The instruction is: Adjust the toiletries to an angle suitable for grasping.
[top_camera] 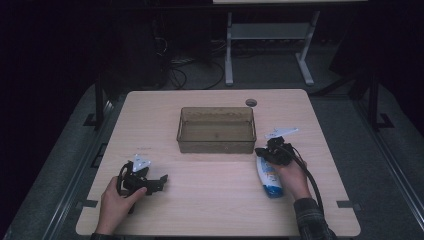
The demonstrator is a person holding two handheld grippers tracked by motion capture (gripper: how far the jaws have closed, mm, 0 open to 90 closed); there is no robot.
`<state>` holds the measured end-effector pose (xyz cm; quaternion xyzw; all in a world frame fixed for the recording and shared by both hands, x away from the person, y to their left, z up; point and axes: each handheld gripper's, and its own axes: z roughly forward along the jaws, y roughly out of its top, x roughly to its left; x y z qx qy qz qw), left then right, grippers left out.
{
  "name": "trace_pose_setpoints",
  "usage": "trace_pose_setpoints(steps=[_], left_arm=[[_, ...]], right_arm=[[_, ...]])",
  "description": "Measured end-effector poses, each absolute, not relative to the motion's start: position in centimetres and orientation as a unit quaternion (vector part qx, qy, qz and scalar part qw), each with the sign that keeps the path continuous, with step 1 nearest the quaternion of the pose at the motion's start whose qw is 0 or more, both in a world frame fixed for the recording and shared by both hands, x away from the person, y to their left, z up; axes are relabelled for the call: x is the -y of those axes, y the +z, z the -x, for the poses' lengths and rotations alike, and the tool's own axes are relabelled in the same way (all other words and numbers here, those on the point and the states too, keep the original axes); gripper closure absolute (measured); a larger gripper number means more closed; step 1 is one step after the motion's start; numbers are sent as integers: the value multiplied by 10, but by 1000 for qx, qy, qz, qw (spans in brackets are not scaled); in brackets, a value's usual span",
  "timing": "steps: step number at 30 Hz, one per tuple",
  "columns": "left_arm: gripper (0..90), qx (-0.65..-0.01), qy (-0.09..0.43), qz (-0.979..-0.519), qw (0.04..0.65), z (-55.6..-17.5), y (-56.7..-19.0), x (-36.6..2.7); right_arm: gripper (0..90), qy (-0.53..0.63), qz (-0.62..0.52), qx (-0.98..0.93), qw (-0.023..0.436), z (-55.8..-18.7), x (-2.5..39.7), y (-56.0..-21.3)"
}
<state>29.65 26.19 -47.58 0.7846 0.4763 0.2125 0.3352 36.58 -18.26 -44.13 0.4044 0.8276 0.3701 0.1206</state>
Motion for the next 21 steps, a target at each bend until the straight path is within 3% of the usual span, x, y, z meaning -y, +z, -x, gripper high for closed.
trace_pose_setpoints(steps=[21], left_arm=[[124, -476, 213, -785, 335, -296, -476, -262]], right_arm=[[896, 348, -408, -834, 130, -368, 181, -446]])
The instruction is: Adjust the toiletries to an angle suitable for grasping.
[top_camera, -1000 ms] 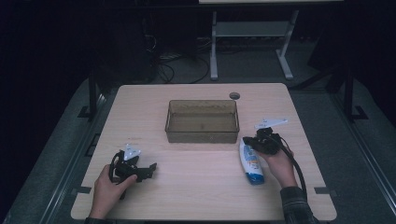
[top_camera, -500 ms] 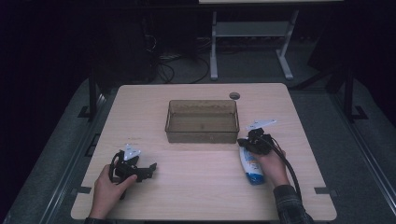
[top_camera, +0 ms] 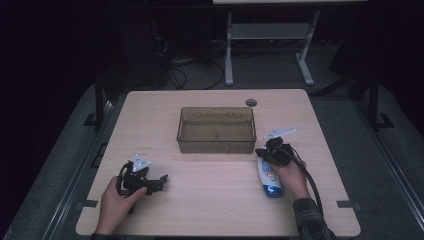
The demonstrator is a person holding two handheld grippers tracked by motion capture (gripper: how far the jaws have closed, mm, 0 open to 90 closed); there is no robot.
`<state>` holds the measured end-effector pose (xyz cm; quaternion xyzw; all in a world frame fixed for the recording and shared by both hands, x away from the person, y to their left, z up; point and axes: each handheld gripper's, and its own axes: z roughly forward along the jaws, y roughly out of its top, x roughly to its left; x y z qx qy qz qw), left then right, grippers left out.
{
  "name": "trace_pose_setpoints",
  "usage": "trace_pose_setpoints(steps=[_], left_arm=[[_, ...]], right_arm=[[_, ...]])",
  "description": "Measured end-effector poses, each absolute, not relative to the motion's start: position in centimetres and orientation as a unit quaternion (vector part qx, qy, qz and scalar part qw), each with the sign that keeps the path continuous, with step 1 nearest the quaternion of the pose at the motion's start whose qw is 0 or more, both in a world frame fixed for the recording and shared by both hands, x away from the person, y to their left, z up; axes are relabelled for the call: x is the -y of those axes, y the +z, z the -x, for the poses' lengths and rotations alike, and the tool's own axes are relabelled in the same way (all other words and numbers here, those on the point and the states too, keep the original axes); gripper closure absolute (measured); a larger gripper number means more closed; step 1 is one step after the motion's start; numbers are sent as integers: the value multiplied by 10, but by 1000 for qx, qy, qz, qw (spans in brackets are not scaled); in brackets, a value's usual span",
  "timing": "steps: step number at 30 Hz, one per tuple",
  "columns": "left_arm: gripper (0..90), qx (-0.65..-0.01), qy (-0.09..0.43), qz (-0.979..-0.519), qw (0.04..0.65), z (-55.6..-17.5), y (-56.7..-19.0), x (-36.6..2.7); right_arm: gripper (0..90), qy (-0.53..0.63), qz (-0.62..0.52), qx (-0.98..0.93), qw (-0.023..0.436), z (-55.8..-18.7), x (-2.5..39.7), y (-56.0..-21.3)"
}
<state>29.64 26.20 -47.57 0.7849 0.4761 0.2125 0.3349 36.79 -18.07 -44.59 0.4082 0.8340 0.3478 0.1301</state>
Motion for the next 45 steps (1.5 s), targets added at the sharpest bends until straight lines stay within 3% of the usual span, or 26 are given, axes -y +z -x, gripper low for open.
trace_pose_setpoints(steps=[45], left_arm=[[124, -475, 213, -786, 334, -296, -476, -262]], right_arm=[[897, 338, -472, -801, 146, -343, 257, -444]])
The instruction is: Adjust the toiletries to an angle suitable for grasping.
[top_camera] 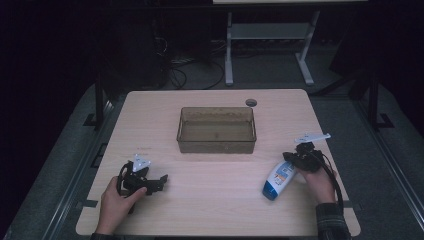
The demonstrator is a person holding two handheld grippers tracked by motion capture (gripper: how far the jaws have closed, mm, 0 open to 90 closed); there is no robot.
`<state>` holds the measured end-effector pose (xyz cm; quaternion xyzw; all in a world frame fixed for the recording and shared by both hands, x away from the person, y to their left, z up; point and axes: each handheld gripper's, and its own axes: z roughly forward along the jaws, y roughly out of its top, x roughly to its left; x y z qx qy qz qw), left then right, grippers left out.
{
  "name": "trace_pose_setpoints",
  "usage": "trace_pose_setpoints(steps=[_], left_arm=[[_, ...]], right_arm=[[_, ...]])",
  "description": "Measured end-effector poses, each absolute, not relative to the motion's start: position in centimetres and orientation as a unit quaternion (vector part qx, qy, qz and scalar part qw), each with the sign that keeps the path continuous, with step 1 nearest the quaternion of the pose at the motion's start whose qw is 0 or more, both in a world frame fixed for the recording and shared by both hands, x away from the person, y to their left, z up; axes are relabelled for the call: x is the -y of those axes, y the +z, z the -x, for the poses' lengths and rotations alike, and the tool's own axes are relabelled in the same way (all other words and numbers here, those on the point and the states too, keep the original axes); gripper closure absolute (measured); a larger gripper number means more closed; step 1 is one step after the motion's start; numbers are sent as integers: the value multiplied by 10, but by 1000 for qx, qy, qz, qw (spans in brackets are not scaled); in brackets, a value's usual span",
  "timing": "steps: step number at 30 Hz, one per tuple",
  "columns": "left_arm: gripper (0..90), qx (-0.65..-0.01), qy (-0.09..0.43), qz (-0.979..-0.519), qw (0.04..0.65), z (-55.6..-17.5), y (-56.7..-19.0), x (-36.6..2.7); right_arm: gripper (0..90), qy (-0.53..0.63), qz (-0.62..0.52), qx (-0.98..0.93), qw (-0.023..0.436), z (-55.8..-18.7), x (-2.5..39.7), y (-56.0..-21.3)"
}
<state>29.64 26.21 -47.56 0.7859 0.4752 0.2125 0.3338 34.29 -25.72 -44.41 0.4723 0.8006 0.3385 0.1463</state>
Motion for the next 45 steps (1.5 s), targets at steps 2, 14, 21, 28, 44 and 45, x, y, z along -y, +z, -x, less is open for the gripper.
trace_pose_setpoints(steps=[2, 14, 21, 28, 44, 45], left_arm=[[124, -475, 213, -786, 334, -296, -476, -262], [124, -475, 212, -786, 334, -296, -476, -262], [124, -475, 212, -786, 334, -296, -476, -262], [124, -476, 212, -786, 334, -296, -476, -262], [124, -475, 213, -786, 334, -296, -476, -262], [124, -475, 213, -786, 334, -296, -476, -262]], right_arm=[[897, 339, -474, -799, 149, -340, 261, -443], [897, 337, -490, -789, 155, -326, 281, -443], [897, 334, -495, -787, 158, -316, 288, -442], [897, 329, -498, -787, 155, -299, 294, -442], [896, 349, -484, -789, 150, -264, 288, -434], [896, 349, -484, -789, 150, -264, 288, -434]])
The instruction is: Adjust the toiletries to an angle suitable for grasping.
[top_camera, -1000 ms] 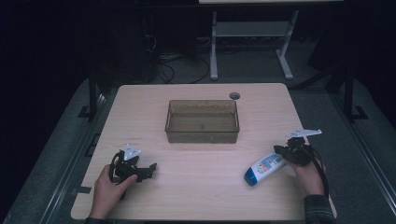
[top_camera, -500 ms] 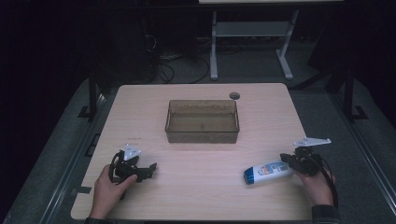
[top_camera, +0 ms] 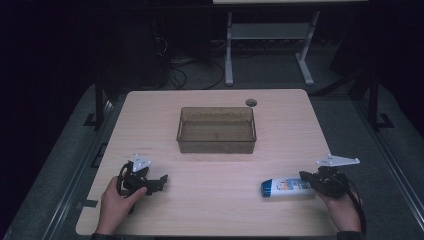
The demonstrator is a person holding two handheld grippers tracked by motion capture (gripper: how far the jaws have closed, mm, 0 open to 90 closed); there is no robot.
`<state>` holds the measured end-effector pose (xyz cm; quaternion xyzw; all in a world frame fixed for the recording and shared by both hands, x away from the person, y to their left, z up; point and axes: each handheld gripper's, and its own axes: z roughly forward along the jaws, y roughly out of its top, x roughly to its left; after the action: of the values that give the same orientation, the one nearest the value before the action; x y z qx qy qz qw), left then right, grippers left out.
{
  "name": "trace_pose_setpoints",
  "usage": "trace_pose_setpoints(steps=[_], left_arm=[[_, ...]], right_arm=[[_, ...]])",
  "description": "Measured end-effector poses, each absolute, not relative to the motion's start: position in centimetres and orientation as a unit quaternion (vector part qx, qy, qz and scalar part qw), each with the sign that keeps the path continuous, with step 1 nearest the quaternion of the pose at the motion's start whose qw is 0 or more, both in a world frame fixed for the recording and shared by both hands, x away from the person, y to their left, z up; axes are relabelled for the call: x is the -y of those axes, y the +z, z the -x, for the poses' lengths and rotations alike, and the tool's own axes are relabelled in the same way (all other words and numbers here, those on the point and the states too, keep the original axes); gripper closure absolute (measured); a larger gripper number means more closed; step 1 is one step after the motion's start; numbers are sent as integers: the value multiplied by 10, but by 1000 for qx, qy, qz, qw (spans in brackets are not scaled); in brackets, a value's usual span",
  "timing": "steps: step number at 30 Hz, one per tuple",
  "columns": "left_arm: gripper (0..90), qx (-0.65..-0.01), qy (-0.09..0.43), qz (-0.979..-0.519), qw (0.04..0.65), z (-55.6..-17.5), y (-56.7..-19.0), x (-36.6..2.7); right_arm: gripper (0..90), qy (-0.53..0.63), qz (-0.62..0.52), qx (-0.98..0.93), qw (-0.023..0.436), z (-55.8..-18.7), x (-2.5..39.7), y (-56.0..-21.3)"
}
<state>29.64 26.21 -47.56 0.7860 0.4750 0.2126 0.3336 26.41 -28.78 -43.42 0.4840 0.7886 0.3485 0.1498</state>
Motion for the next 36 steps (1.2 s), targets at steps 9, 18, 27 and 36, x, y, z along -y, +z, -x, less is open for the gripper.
trace_pose_setpoints(steps=[9, 18, 27, 36], left_arm=[[124, -475, 213, -786, 333, -296, -476, -262], [124, -475, 213, -786, 333, -296, -476, -262], [124, -475, 212, -786, 334, -296, -476, -262], [124, -475, 213, -786, 334, -296, -476, -262]], right_arm=[[896, 372, -445, -806, 124, -242, 255, -431], [896, 368, -409, -829, 97, -232, 222, -440], [896, 356, -398, -841, 89, -237, 213, -446], [896, 349, -394, -845, 98, -244, 210, -445]])
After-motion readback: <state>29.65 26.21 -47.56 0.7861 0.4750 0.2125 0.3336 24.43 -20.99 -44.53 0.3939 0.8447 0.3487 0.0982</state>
